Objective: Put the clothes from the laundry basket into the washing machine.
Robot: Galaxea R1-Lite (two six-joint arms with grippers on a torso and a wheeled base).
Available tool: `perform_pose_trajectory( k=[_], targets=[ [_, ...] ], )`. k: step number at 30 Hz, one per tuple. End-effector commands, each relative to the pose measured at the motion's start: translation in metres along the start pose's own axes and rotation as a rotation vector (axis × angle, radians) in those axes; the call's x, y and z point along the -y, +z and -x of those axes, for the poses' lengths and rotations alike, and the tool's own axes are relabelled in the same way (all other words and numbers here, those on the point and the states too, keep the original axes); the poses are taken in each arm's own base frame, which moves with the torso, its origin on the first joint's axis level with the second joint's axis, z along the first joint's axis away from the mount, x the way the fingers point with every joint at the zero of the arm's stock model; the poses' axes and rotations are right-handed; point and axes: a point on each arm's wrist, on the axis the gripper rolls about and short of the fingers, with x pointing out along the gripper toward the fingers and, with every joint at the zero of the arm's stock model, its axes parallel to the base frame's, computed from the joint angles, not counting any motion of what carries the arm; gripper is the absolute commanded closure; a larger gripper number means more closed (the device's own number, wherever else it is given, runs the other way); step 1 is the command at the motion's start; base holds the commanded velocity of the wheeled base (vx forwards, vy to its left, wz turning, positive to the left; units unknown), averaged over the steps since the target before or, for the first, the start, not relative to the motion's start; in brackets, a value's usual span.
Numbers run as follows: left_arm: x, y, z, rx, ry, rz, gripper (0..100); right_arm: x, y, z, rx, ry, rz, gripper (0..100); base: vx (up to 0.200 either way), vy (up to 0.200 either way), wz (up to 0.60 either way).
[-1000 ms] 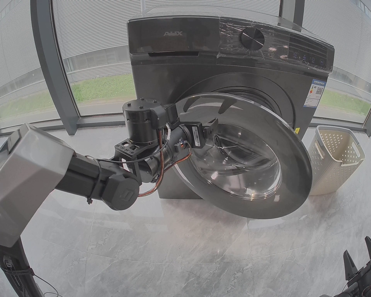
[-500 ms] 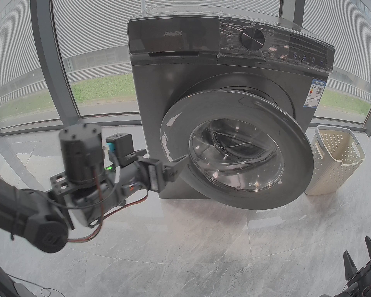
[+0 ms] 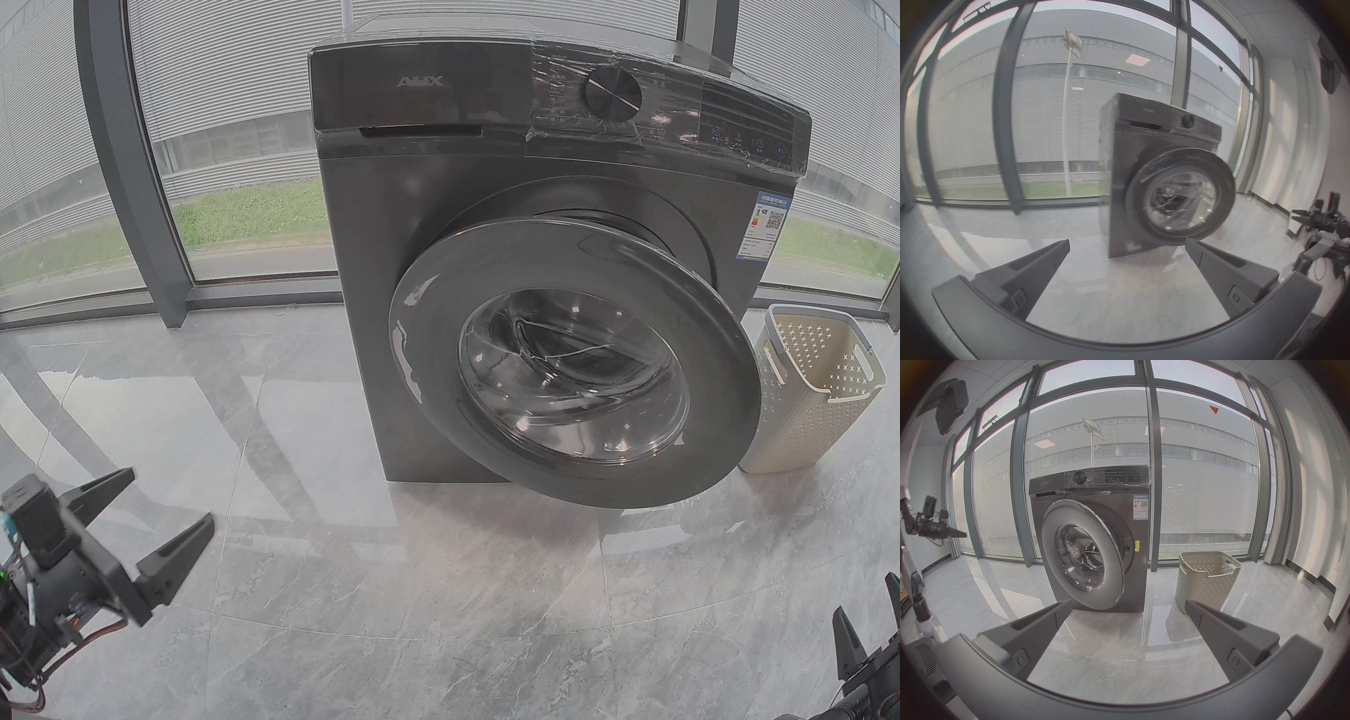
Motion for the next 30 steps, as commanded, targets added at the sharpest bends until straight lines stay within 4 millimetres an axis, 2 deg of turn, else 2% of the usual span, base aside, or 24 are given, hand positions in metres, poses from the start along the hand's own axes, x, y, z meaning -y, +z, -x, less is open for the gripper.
perform_pose_trajectory(
  k=[1, 5, 6, 7, 8, 10, 12, 16, 20, 21, 23, 26, 29, 30],
  targets=[
    [-0.02, -0.055, 0.074, 0.083, 0.265, -0.043, 0, 0.0, -0.005, 0.0, -0.001, 0.006, 0.009, 0, 0.0, 0.0, 0.0],
    [-0.015, -0.079, 0.102, 0.106, 0.342, -0.042, 0, 0.0, -0.003, 0.0, 0.015, 0.02, 0.001, 0, 0.0, 0.0, 0.0],
    [-0.014, -0.08, 0.103, 0.106, 0.346, -0.043, 0, 0.0, -0.002, 0.001, 0.019, 0.02, 0.0, 0, 0.0, 0.0, 0.0],
    [-0.01, -0.093, 0.113, 0.113, 0.396, -0.064, 0, -0.001, 0.023, 0.008, 0.143, 0.031, -0.008, 0, 0.0, 0.0, 0.0],
    [-0.009, -0.098, 0.115, 0.111, 0.413, -0.07, 0, -0.001, 0.039, 0.014, 0.206, 0.043, -0.015, 0, 0.0, 0.0, 0.0],
    [-0.006, -0.105, 0.119, 0.117, 0.423, -0.049, 0, -0.001, 0.061, 0.02, 0.234, 0.078, -0.026, 0, 0.0, 0.0, 0.0],
    [-0.006, -0.102, 0.118, 0.135, 0.418, -0.014, 0, -0.002, 0.065, 0.011, 0.131, 0.139, -0.035, 0, 0.0, 0.0, 0.0],
    [-0.007, -0.101, 0.118, 0.149, 0.446, 0.035, 0, -0.004, 0.054, -0.009, -0.086, 0.336, -0.135, 0, 0.0, 0.0, 0.0],
    [-0.009, -0.103, 0.118, 0.119, 0.528, 0.041, 0, -0.007, 0.053, -0.033, -0.261, 0.411, -0.155, 0, 0.0, 0.0, 0.0],
    [-0.009, -0.103, 0.118, 0.119, 0.528, 0.041, 0, -0.007, 0.053, -0.033, -0.261, 0.411, -0.155, 0, 0.0, 0.0, 0.0],
    [-0.008, -0.104, 0.118, 0.112, 0.483, 0.033, 0, -0.011, 0.058, -0.051, -0.314, 0.467, -0.154, 0, 0.0, 0.0, 0.0],
    [-0.007, -0.108, 0.116, 0.064, 0.396, 0.021, 0, -0.017, 0.067, -0.07, -0.283, 0.519, -0.157, 0, 0.0, 0.0, 0.0],
    [-0.007, -0.109, 0.116, 0.057, 0.405, -0.003, 0, -0.02, 0.069, -0.081, -0.274, 0.519, -0.158, 0, 0.0, 0.0, 0.0],
    [-0.006, -0.109, 0.117, 0.071, 0.386, -0.025, 0, -0.022, 0.07, -0.092, -0.28, 0.516, -0.156, 0, 0.0, 0.0, 0.0]
  ],
)
